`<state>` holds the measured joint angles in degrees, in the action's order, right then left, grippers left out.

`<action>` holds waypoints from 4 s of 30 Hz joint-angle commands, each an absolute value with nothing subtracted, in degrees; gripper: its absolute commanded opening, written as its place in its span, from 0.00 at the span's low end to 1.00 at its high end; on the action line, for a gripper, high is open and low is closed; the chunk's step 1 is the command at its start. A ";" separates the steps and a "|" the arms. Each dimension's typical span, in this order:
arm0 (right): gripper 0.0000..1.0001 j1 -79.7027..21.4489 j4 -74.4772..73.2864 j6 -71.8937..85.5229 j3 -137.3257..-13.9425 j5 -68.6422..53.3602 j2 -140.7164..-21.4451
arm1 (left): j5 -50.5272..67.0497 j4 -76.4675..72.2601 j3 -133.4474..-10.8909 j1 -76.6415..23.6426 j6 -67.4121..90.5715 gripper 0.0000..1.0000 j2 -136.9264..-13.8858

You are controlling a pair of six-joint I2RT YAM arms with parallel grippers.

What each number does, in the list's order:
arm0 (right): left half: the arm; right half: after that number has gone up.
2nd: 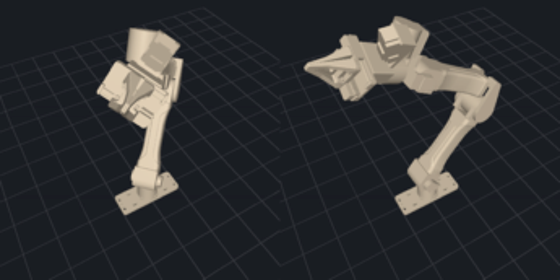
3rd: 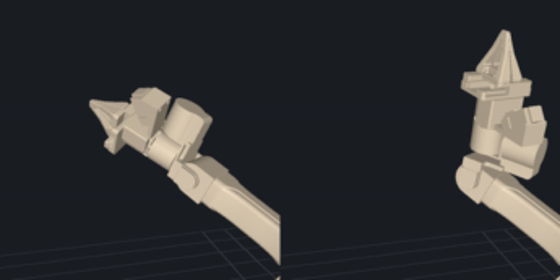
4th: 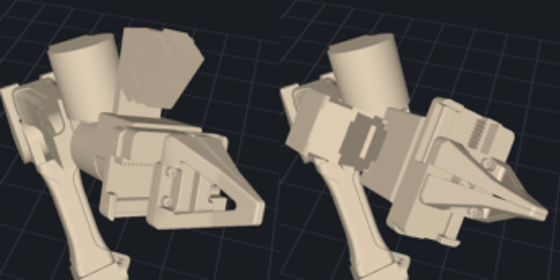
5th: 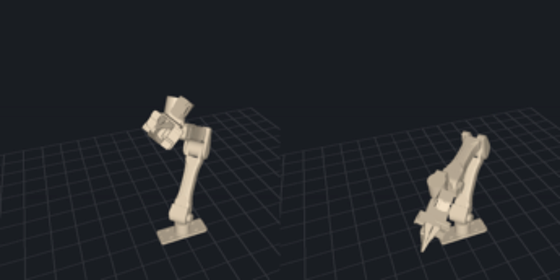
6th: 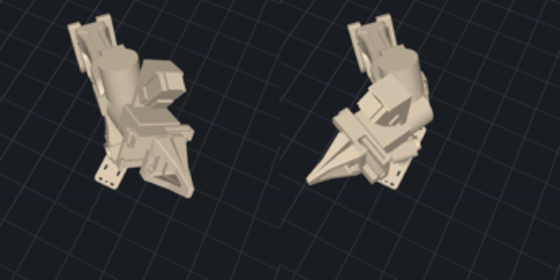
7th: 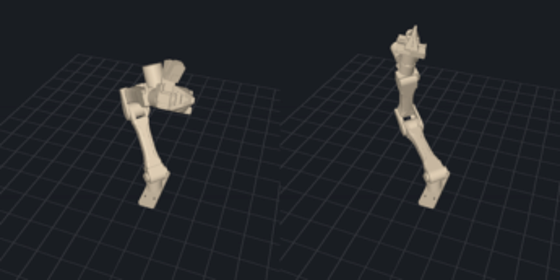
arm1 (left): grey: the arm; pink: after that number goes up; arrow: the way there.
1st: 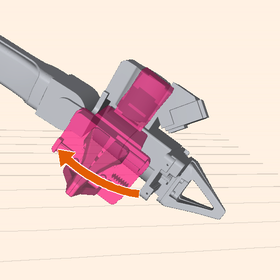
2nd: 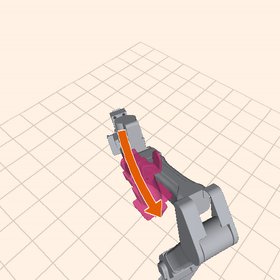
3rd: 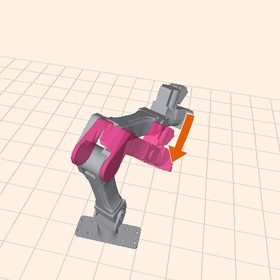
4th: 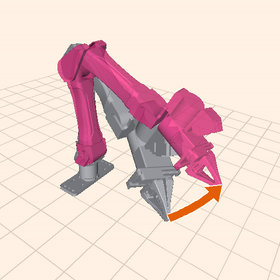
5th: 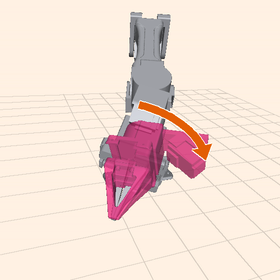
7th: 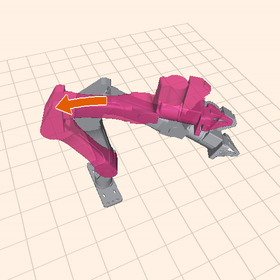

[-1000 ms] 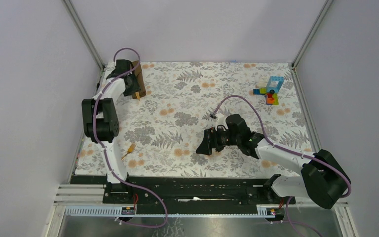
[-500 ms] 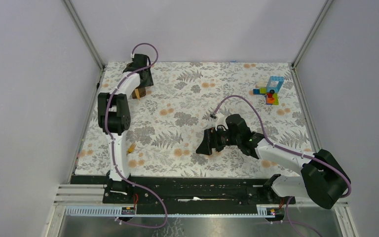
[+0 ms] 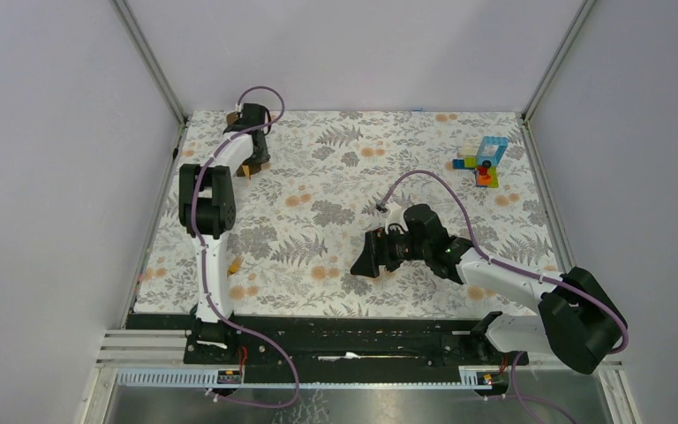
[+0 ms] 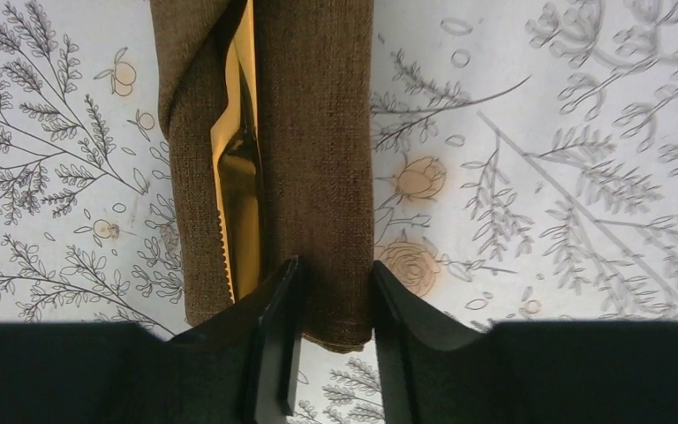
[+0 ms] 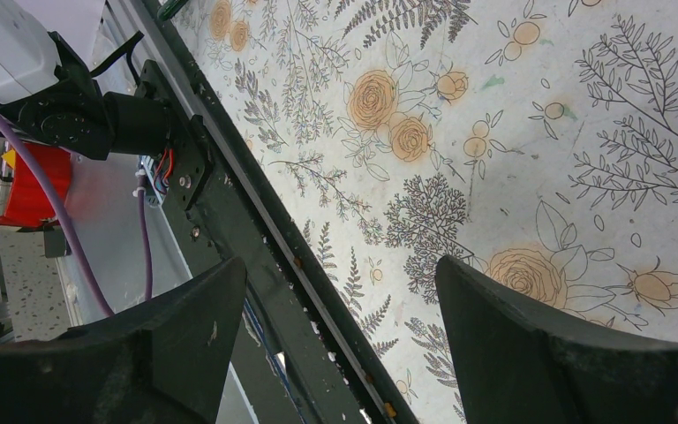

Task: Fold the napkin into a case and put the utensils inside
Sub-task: Insert the knife at the center of the board.

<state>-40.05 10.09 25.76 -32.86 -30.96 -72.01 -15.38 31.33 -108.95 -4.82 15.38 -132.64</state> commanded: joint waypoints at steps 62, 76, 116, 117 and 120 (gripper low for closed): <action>0.88 -39.64 11.49 25.50 -31.48 -30.90 -68.16 | -11.54 32.10 -69.76 -7.47 31.45 0.34 -104.48; 0.89 -39.64 12.15 25.88 -31.64 -31.17 -69.21 | -10.99 34.34 -81.45 -4.17 28.26 0.39 -106.73; 0.90 -39.66 11.15 25.93 -31.51 -30.44 -68.67 | -13.53 30.14 -89.93 -2.11 22.68 0.06 -113.70; 0.90 -39.64 11.15 25.93 -31.47 -30.47 -68.68 | -13.69 29.79 -89.65 -2.11 22.63 0.05 -113.36; 0.90 -39.64 11.32 25.97 -31.46 -30.50 -68.75 | -13.61 29.33 -89.69 -2.11 22.54 0.04 -112.86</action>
<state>-40.05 10.98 26.22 -30.85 -30.94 -69.49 -11.49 33.82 -89.38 -2.28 23.38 -117.64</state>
